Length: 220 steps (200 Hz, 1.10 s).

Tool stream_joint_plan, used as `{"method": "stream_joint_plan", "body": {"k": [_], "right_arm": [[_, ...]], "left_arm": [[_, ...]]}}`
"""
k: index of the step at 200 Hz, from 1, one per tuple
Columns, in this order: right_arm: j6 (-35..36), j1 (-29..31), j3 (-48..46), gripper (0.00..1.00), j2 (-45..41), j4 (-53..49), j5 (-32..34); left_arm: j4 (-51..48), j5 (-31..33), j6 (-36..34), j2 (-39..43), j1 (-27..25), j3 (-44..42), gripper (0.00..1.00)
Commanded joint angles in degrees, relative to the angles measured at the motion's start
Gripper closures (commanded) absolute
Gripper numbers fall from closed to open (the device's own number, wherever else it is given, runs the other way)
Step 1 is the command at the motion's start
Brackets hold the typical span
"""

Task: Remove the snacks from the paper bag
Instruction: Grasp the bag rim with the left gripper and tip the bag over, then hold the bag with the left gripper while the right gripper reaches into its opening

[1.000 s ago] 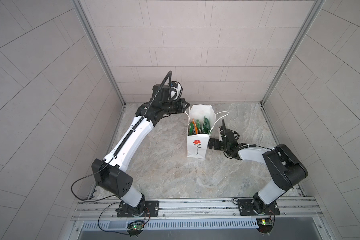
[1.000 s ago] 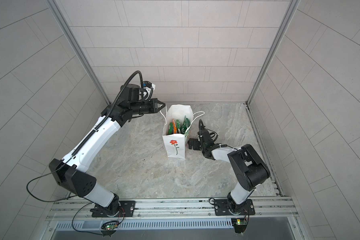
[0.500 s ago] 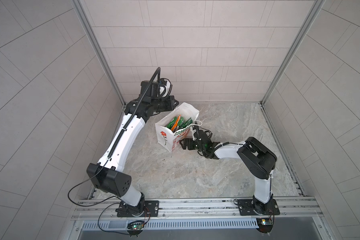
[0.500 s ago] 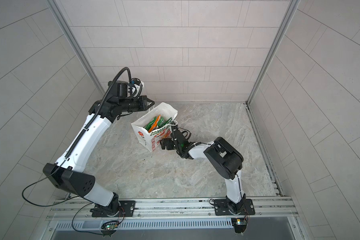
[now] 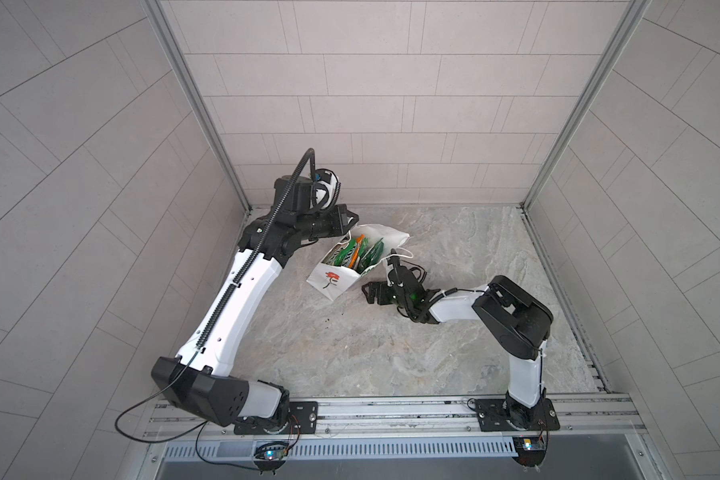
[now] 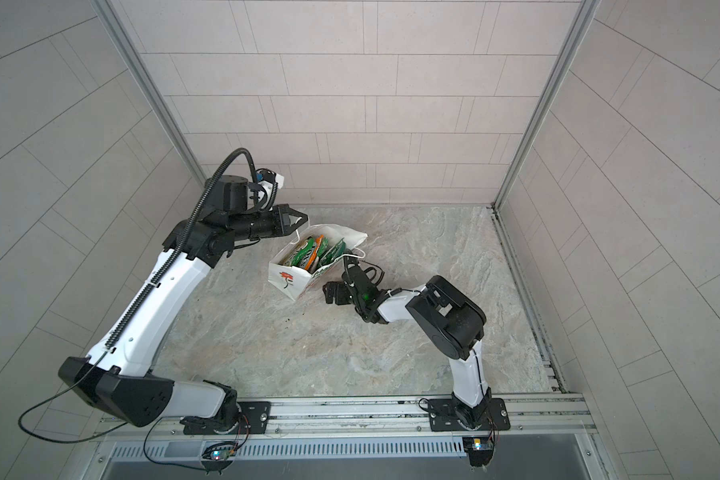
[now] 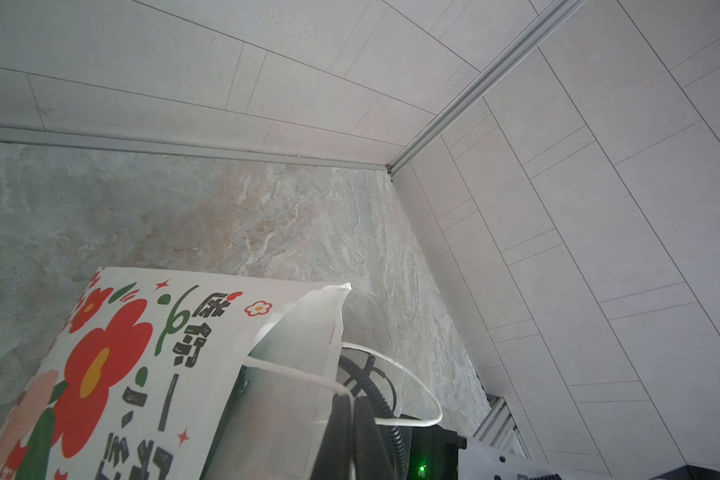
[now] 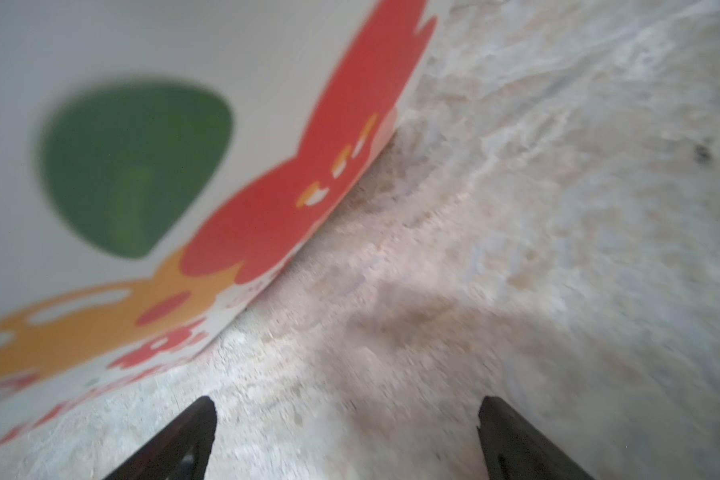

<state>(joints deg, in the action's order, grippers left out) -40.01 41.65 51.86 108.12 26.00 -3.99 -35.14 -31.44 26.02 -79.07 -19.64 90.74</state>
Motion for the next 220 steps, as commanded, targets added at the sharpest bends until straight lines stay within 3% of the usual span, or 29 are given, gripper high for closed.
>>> {"method": "stream_joint_plan", "body": {"k": [1,46,94,119,148,178,220], "right_arm": [[1.64,-2.15,-5.76,0.01,-6.7,-1.36,2.53],[5.99,-4.17,-15.5,0.01,-23.34,-13.54,9.16],[9.74,-5.36,-19.24,0.01,-42.1,-34.35,24.25],[11.28,-7.16,-19.01,0.01,-50.43,-41.14,27.69],[13.78,-9.78,-16.71,0.0,-56.67,-44.04,20.56],[14.62,-10.56,-12.39,0.01,-57.19,-44.89,8.92],[8.46,-10.46,-14.53,0.05,-56.84,-36.32,-10.42]], "left_arm": [[6.98,0.68,1.47,3.09,-2.64,-2.64,1.0],[9.84,5.06,3.58,4.54,-7.88,-8.02,1.0],[10.3,10.1,4.3,5.78,-12.68,-10.53,1.0],[10.17,12.51,4.2,5.58,-15.75,-10.36,1.0],[10.09,16.43,4.48,5.18,-19.34,-10.76,1.0],[10.91,18.61,4.48,4.27,-21.21,-11.46,1.0],[12.32,20.53,5.26,3.7,-22.51,-11.89,1.0]]}}
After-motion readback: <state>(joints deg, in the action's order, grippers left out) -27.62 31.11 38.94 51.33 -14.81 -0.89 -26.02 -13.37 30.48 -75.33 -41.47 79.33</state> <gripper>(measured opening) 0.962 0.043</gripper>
